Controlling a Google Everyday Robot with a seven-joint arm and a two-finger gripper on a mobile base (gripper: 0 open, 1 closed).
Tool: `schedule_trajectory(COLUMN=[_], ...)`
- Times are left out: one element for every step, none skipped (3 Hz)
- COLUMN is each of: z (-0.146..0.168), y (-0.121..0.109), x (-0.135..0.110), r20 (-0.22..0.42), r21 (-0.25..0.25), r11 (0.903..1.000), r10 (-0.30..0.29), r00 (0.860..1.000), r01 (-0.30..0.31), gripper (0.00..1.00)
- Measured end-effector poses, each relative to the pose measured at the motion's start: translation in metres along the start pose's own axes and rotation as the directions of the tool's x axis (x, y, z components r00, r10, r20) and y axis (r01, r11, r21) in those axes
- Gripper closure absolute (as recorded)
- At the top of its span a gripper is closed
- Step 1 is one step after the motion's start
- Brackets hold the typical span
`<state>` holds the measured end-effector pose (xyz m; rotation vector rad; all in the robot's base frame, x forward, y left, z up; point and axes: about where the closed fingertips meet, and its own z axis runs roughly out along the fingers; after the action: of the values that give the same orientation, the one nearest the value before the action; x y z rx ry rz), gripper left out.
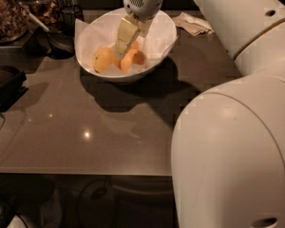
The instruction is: Pick orange from white bowl
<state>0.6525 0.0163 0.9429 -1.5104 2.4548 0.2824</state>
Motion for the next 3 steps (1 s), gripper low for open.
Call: schedule_trajectory(z=[0.006,0.013,0.021], y=[-0.003,-0.006,-0.006], x=[0.001,0.003,0.001], r20=[-0.001,-0.005,-0.018], r21=[-0.014,-0.027,-0.038], r11=[0.9998,0.9992,0.999], r10=[0.014,0.028,0.021], r00=[1.0,1.0,1.0], r01=[-0.014,-0.028,-0.021], gripper=[0.25,0.27,0.24])
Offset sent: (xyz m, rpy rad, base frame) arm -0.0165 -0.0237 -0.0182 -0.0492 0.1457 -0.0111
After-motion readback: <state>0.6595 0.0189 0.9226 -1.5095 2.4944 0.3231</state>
